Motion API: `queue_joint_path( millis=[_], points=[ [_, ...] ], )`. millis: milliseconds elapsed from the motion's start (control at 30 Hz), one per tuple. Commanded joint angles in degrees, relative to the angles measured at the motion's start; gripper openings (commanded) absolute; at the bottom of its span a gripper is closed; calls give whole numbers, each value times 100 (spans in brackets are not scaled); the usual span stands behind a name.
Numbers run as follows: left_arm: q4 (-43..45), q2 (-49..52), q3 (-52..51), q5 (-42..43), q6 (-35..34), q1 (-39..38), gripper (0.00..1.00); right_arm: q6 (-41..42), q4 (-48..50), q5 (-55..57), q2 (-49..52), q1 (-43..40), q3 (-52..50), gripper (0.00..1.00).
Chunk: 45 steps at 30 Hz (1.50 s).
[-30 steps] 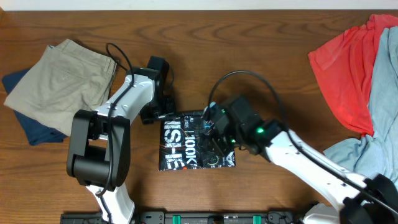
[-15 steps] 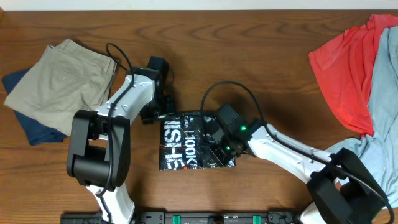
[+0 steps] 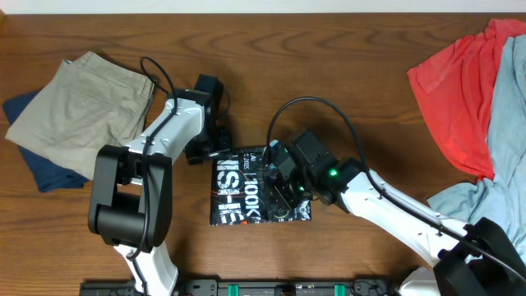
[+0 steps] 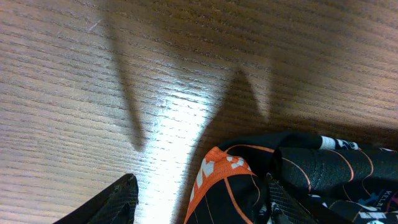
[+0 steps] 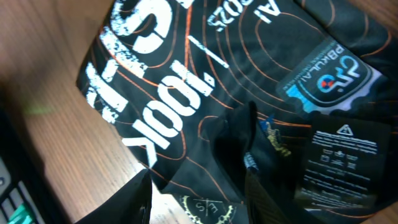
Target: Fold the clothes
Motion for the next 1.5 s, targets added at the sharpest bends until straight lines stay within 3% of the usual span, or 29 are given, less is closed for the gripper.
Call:
queue_joint_path(
  millis=[0, 167, 200, 267, 300, 633, 733, 800, 867, 900, 1000, 1167, 1267, 1333, 1467],
  points=[
    [-35, 94, -39, -68, 98, -2, 66, -17, 57, 166, 256, 7, 4, 46],
    [-39, 94, -39, -66, 98, -2, 66, -13, 214, 153, 748, 44, 7, 42],
    [-39, 94, -39, -66, 98, -2, 66, -15, 223, 127, 822, 46, 7, 36],
    [-42, 94, -39, -66, 98, -2, 66, -15, 142, 114, 890, 46, 7, 2],
    [-44, 94, -39, -66, 98, -2, 66, -13, 42, 114, 890, 44, 7, 1],
    [-42, 94, -39, -68, 98, -2, 66, -17, -1908, 680, 68, -330, 20, 3],
    [-46, 94, -39, -66, 98, -2, 66, -15, -2157, 1318, 20, -409, 17, 17],
    [-48, 94, -39, -66, 98, -2, 66, -15, -2177, 1475, 22, -459, 17, 19],
    [-48, 94, -39, -66, 98, -2, 66, -13, -2146, 1484, 22, -487, 17, 40],
    [-48, 94, -39, -66, 98, -2, 66, -13, -2131, 1484, 22, -492, 17, 43],
    [-48, 94, -39, -66, 98, -2, 66, 57, -2074, 1462, 22, -490, 17, 42],
    [-61, 94, -39, -66, 98, -2, 66, 118, -2068, 802, -59, -496, 116, 28],
    [-57, 94, -39, -66, 98, -2, 66, 114, -1952, 127, -212, -496, 282, 30],
    [-59, 94, -39, -66, 98, -2, 66, 116, -1751, -188, -291, -492, 306, 36],
    [-61, 94, -39, -66, 98, -2, 66, 116, -1692, 20, -238, -444, 302, 38]
  ],
)
